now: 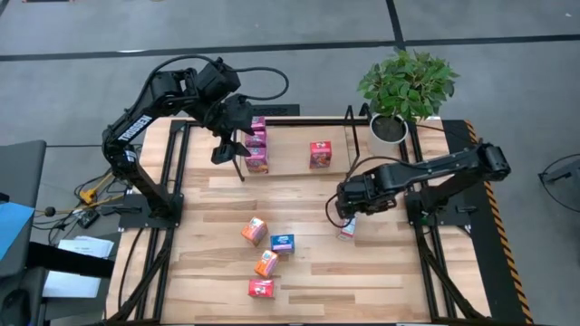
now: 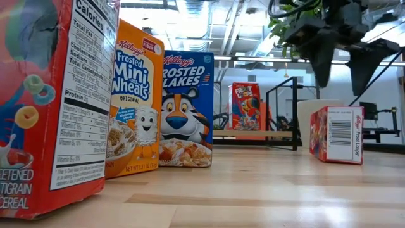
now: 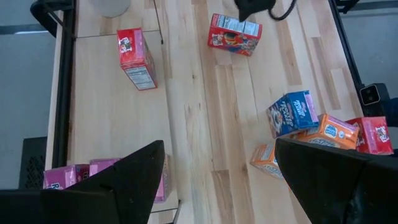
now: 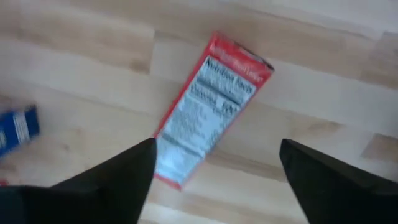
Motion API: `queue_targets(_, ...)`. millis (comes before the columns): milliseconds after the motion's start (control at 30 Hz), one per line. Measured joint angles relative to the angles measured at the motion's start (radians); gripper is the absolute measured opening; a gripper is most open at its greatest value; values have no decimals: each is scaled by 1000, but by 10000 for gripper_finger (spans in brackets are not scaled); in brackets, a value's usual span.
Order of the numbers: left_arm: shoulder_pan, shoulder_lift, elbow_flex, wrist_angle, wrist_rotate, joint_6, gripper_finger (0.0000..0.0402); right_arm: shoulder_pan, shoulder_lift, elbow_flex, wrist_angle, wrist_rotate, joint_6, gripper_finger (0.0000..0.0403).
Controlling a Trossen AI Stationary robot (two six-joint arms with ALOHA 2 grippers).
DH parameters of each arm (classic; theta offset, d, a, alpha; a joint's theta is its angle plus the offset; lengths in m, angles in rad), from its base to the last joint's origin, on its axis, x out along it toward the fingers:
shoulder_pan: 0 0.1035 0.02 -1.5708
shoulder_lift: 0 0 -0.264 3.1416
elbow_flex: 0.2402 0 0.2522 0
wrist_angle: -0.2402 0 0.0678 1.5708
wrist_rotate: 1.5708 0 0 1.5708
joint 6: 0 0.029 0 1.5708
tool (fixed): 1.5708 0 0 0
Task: Stack cereal on shelf
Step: Put the top red cereal box on the shelf aligned with the other red cereal box
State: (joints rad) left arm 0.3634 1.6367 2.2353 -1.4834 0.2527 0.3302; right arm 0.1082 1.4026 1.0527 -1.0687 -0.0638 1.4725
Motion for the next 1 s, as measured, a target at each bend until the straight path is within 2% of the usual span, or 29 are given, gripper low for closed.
queue_targets(100,0,0,0,0,0,0,297,-15,19,0,21,21,46,394)
queue_targets(367,0,0,0,0,0,-1,297,-24,104,0,31,115,145,382)
queue_targets(600,0,0,0,0,0,-2,297,-19,186,0,75,116,154,384)
queue_targets(733,0,0,0,0,0,-4,297,-16,188,0,82,123,146,354)
queue_targets(1000,0,0,0,0,-1,-5,297,-11,189,-53,140,123,126,250)
